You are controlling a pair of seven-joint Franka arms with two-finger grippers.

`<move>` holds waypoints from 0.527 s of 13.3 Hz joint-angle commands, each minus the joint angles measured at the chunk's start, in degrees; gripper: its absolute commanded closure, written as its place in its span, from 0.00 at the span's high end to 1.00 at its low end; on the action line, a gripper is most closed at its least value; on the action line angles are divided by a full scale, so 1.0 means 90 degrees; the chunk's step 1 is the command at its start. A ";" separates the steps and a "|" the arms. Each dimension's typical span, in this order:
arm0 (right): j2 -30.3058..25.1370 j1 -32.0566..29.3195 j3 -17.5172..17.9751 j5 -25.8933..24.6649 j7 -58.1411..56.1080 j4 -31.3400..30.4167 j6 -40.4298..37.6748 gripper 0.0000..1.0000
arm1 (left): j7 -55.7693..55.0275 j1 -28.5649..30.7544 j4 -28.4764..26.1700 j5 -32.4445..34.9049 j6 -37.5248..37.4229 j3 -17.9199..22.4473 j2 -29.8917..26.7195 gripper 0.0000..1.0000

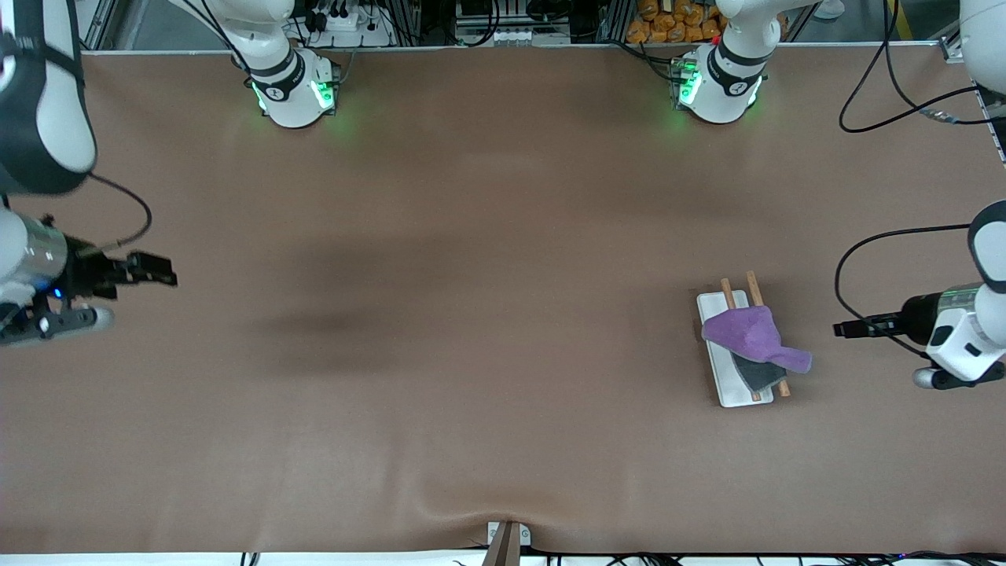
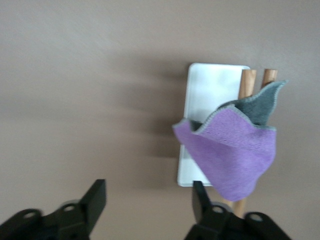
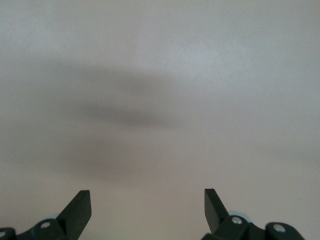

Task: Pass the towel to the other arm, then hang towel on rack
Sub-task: 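Open the left gripper to drape the towel over the sticks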

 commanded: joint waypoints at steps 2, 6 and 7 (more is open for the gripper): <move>-0.0853 -0.0003 0.0114 -0.0135 -0.0014 -0.0302 -0.0649 1.00 | 0.0318 -0.0044 0.0042 0.0624 -0.0093 -0.0075 -0.0675 1.00; -0.1400 0.0047 0.0114 -0.0125 0.0143 -0.0273 -0.1120 1.00 | 0.0318 -0.0034 0.0061 0.0644 -0.0980 -0.0250 -0.1553 1.00; -0.1460 0.0047 0.0114 -0.0125 0.0143 -0.0282 -0.1120 1.00 | 0.0318 -0.0034 0.0061 0.0615 -0.1185 -0.0279 -0.1711 1.00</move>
